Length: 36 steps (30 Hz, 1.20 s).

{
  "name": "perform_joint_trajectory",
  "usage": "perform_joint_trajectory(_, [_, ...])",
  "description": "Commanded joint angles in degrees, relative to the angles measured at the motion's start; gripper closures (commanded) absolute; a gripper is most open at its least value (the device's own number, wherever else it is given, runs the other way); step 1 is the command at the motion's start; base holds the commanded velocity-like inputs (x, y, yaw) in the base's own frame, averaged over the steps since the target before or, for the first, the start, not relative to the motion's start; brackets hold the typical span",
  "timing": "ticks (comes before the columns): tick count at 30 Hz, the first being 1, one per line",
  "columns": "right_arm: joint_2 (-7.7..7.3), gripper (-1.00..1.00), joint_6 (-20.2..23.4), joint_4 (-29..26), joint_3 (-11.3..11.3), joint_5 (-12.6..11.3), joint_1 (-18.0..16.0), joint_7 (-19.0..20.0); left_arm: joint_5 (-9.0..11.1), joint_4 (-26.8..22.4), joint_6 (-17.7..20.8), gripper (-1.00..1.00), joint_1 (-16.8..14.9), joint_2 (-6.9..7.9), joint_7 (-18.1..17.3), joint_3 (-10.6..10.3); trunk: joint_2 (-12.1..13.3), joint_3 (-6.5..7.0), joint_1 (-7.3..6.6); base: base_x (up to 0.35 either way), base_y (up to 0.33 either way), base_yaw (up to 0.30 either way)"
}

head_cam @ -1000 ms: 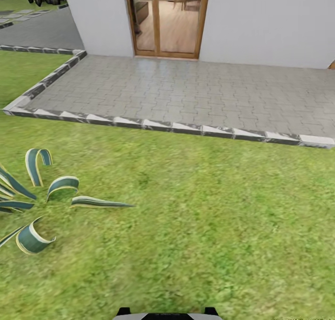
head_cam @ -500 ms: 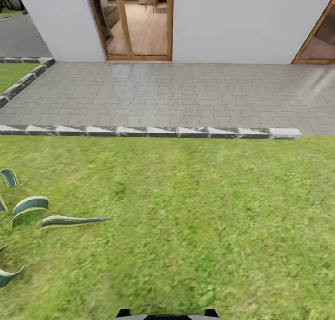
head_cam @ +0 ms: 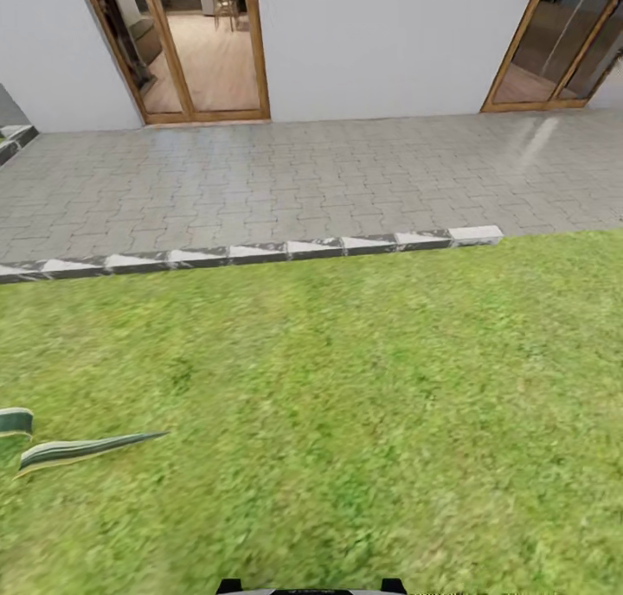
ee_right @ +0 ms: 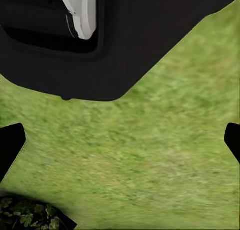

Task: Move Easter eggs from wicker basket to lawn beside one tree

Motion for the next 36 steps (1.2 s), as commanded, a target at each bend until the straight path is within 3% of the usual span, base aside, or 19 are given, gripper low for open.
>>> perform_joint_trajectory(1, [-0.02, -1.0, -0.1, 0.0, 0.2, 0.0, 0.0, 0.0, 0.0, 0.0, -0.2, -1.0, 0.0, -0.01, 0.1, -0.4, -0.1, 0.01, 0.02, 0.004, -0.033, -0.257])
perform_joint_trajectory(36, [-0.43, -1.0, -0.3, 0.0, -0.1, -0.2, 0.0, 0.0, 0.0, 0.0, -0.2, -1.0, 0.0, -0.25, -0.1, -0.8, -0.1, 2.42, 0.02, 0.0, -0.003, -0.221])
